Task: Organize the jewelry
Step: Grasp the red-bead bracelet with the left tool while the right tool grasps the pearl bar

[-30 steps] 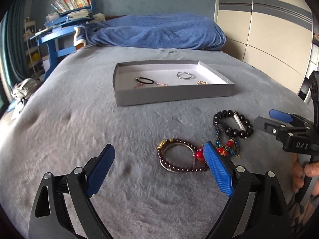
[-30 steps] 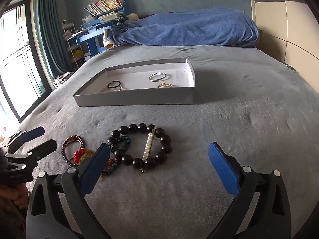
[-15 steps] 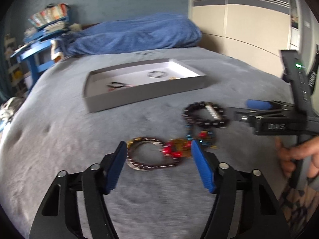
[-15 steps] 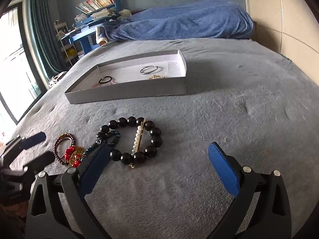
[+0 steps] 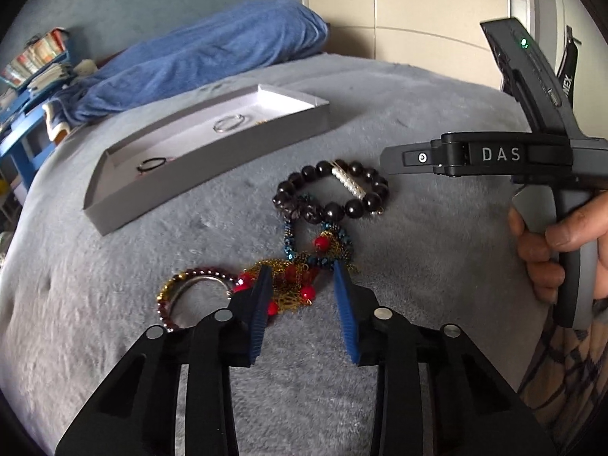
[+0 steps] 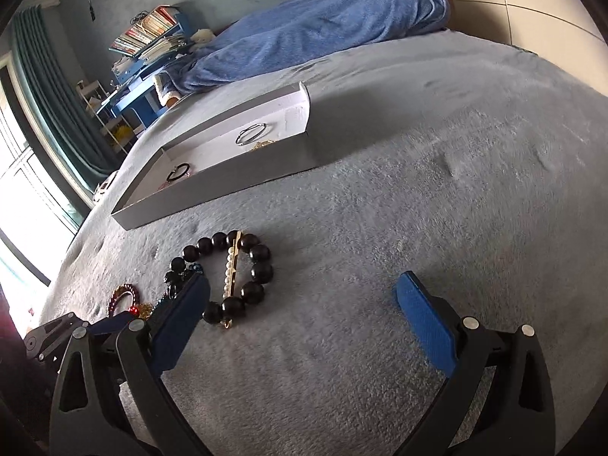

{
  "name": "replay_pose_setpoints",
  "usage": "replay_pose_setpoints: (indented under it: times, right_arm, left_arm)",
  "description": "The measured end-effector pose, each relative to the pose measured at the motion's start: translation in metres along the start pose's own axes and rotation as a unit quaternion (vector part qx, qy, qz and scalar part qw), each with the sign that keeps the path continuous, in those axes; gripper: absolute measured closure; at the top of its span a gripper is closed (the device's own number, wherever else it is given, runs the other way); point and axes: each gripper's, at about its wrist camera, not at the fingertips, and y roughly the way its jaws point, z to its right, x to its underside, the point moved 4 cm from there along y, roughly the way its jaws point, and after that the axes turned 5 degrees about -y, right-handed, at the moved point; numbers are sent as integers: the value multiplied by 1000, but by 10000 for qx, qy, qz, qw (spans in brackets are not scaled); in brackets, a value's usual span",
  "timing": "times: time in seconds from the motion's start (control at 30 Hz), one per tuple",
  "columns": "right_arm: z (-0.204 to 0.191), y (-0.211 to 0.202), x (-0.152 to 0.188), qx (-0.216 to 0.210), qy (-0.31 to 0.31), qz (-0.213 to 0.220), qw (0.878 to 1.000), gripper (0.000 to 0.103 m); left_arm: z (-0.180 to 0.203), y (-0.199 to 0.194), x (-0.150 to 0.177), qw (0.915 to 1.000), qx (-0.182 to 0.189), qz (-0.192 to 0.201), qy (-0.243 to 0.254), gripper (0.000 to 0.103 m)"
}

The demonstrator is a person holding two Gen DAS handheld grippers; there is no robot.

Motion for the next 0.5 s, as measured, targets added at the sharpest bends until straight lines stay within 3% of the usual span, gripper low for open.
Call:
replay_pose_setpoints:
  times: [0.07,0.2,0.23,0.37,0.5]
  right_arm:
    - [-2,0,0,31,-69,-9,10000,6]
    - [-3,1,1,40,-109,-14,9999,6]
    - [-3,1,1,38,-101,-12,9999,6]
    - [-4,1,0,44,-124,-1,9999,6]
    - [-9,-1,-1,17,-254,61,9997,6]
  left_arm:
    - [-2,5,-1,9999,-2,-90,-58,81]
    - [-9,0,-1,9995,85,44,-301,85]
    - [-10,-3,-1,9992,103,96,-364,91]
    - [-21,-20,0,9959,398,427,-692,92]
    - [-36,-39,-1,9918,413,742,-955,92]
